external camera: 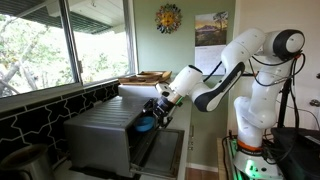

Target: Flip the blue bowl over

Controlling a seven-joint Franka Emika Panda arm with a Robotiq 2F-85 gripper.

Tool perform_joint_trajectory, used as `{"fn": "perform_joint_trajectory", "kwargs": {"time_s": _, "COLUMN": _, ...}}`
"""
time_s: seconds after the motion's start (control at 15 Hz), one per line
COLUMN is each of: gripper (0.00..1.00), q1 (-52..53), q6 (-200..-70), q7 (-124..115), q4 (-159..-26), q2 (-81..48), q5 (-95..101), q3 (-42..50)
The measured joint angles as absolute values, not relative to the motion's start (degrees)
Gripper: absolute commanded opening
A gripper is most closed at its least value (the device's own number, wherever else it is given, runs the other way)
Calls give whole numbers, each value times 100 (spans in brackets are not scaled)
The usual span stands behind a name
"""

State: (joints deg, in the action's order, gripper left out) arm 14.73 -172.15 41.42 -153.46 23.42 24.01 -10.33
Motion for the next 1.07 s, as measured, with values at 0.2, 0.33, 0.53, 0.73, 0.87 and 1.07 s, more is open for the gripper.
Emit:
{"fn": "perform_joint_trajectory", "kwargs": {"time_s": 0.2, "gripper": 100, "q1": 1816, "q6": -17214, "q7": 4515, "q4": -15415, "q2": 2448, "q5": 2374, "q3": -671}}
{"fn": "perform_joint_trajectory", "kwargs": {"time_s": 0.33, "gripper": 100, "q1": 2232, "q6": -17208, "q7": 4905, "q4": -15505, "q2": 2560, "q5": 2265, "q3": -276}}
{"fn": "perform_joint_trajectory", "kwargs": {"time_s": 0.53, "gripper": 100, "q1": 2916, "q6": -17072, "q7": 5413, "q4": -15651, "q2": 2821, "q5": 1965, "q3": 366}}
{"fn": "perform_joint_trajectory", "kwargs": {"time_s": 0.73, "gripper": 100, "q1": 3377, "q6": -16707, "q7": 5678, "q4": -15724, "q2": 3216, "q5": 1580, "q3": 841}}
{"fn": "perform_joint_trajectory", "kwargs": {"time_s": 0.87, "gripper": 100, "q1": 3536, "q6": -16334, "q7": 5689, "q4": -15687, "q2": 3490, "q5": 1343, "q3": 1040}}
{"fn": "perform_joint_trajectory", "kwargs": {"time_s": 1.07, "gripper": 100, "q1": 3511, "q6": -15749, "q7": 5677, "q4": -15706, "q2": 3928, "q5": 806, "q3": 1064}}
